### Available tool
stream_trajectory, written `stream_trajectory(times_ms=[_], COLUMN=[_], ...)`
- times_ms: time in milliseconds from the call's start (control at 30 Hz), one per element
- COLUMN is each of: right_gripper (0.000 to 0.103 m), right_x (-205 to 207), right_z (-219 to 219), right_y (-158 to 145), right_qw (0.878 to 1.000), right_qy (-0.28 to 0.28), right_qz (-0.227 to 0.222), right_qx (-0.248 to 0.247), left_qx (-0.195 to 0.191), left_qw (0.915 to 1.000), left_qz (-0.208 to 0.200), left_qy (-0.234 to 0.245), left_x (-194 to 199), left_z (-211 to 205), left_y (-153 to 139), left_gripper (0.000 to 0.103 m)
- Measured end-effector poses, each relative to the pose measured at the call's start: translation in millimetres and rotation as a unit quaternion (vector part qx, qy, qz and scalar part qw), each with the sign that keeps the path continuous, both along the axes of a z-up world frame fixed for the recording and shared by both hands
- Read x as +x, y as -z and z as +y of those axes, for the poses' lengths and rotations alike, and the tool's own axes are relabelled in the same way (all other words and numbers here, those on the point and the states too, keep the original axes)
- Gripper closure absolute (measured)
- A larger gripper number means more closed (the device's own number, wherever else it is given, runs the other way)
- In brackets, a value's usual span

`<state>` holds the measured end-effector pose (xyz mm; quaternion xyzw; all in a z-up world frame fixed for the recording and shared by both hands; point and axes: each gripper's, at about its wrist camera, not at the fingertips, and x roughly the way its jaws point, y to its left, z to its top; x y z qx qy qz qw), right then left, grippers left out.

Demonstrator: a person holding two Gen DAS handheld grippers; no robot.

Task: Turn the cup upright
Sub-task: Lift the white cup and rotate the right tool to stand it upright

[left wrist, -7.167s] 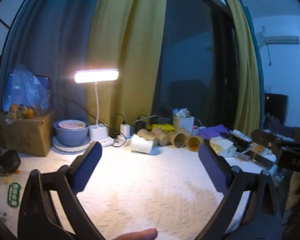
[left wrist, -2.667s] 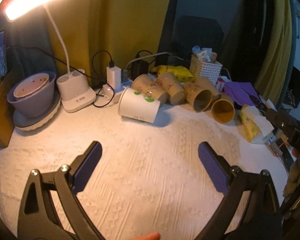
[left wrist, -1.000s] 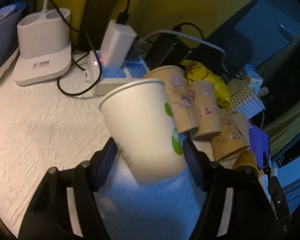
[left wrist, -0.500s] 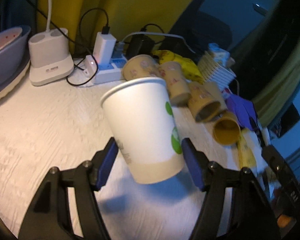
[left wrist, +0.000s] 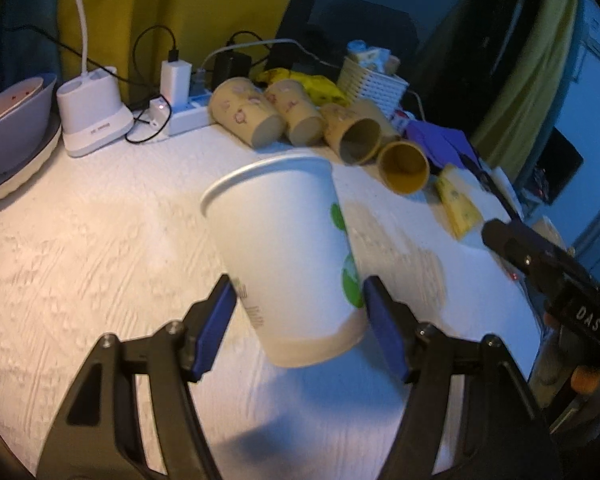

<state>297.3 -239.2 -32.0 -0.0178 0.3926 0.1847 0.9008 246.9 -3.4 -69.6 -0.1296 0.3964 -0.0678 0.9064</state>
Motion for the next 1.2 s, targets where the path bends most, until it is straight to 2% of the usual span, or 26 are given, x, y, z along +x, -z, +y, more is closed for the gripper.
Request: stream_trajectory(times_ms=[367, 700, 900, 1000, 1200], right_gripper=[0.018, 0.018, 0.018, 0.018, 0.018], right_x=[-54.7, -105.0, -137.6, -154.5, -172.6], right_z=[-1.2, 1.2, -6.7, -6.1, 1.1], right_y=[0.6, -1.4, -16.2, -24.2, -25.5], right_qw=[1.0, 1.0, 0.999, 0.998, 0.988], right_qy=[-0.003, -0.02, -0.04, -0.056, -0.102], right_qz=[0.003, -0.006, -0.001, 0.0, 0.045], right_qx=[0.001, -0.006, 0.029, 0.042, 0.105], left_qx=[0.029, 0.05, 0.057, 0.079, 0.09], left_qw=[0.9983, 0.9928, 0.9879, 0.9816, 0.9763], left_qz=[-0.034, -0.058, -0.091, -0.123, -0.144], left_qy=[0.039, 0.092, 0.112, 0.124, 0.134], left_x=[-62.5, -121.4, -154.8, -172.1, -190.8], left_z=[-12.3, -29.2, -37.6, -44.7, -45.0], left_y=[-2.3, 8.0, 9.0, 7.0, 12.7], left_gripper=[0.036, 0.036, 0.036, 0.036, 0.036])
